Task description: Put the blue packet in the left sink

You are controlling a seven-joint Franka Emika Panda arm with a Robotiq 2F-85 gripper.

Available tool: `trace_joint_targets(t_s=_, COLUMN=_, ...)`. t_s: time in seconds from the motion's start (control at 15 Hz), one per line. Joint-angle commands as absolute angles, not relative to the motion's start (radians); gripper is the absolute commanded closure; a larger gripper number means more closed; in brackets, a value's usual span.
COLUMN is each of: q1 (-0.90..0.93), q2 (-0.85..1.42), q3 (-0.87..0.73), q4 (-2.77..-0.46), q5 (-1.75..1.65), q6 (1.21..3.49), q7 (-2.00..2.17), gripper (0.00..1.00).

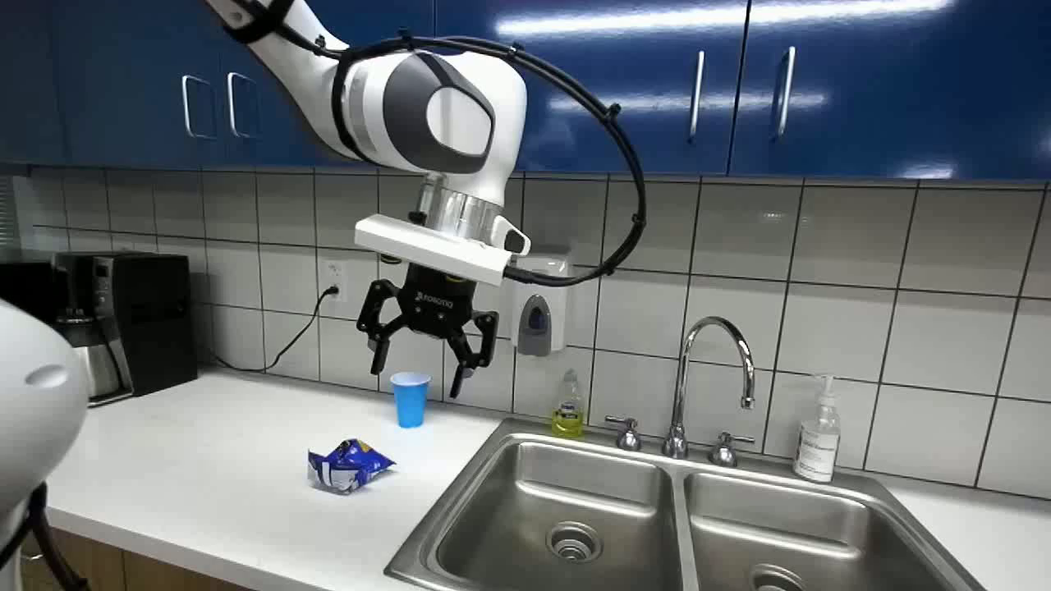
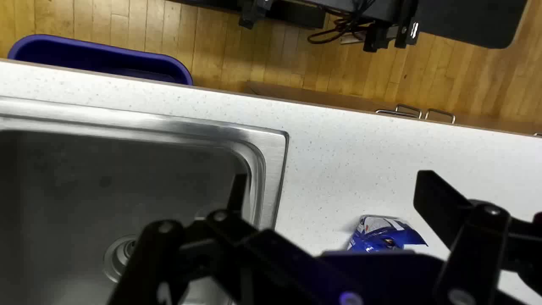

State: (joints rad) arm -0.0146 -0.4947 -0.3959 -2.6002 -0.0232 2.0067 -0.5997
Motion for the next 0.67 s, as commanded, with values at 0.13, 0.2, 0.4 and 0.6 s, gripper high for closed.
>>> trace_joint_targets(t_s=0.13, q1=-0.055, q2=-0.502, q3=-0.325, q4=-2.638, q5=-0.018, q6=2.052, q7=-0.554, gripper=0.00)
trace_joint_targets(t_s=0.2, q1=-0.053, q2=-0.511, q3=-0.302, q4=-2.669, q5=-0.014, q6=2.093, q7=-0.517, gripper=0.00)
trace_joint_targets(t_s=0.4, q1=-0.035, q2=-0.516, q3=-0.225, q4=-2.762, q5=-0.005, q6=2.248, q7=-0.383, gripper=0.00)
trace_joint_targets(t_s=0.6, q1=-0.006, q2=-0.489, q3=-0.139, q4=-2.827, q5=0.016, q6=2.387, q7=-0.238, gripper=0.00)
